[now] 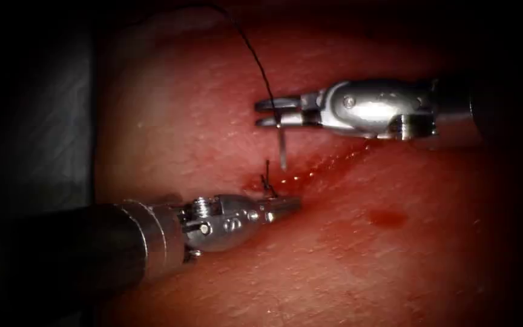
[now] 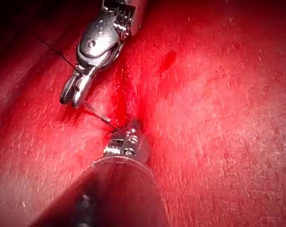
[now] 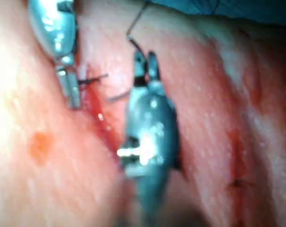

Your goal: Wound Closure

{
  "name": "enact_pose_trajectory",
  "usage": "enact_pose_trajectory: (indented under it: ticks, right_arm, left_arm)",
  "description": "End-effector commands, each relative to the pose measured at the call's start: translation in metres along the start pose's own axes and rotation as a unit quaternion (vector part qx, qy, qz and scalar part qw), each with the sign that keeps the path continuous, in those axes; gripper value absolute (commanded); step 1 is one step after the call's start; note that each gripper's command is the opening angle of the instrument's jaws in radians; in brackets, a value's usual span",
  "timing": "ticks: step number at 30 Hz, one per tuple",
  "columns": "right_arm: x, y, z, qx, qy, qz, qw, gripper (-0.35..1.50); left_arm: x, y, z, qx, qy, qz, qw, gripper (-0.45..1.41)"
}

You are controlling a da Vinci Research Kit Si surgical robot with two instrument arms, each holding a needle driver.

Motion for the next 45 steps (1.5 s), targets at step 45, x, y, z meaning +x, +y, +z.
enact_pose_trajectory:
  ticks: [45]
  right_arm:
    - [-0.0016, 0.0059, 0.0038, 0.010, 0.050, 0.178, 0.983, -0.35]
  left_arm:
    - [-0.0007, 0.0008, 0.0002, -0.007, -0.001, -0.005, 1.000, -0.45]
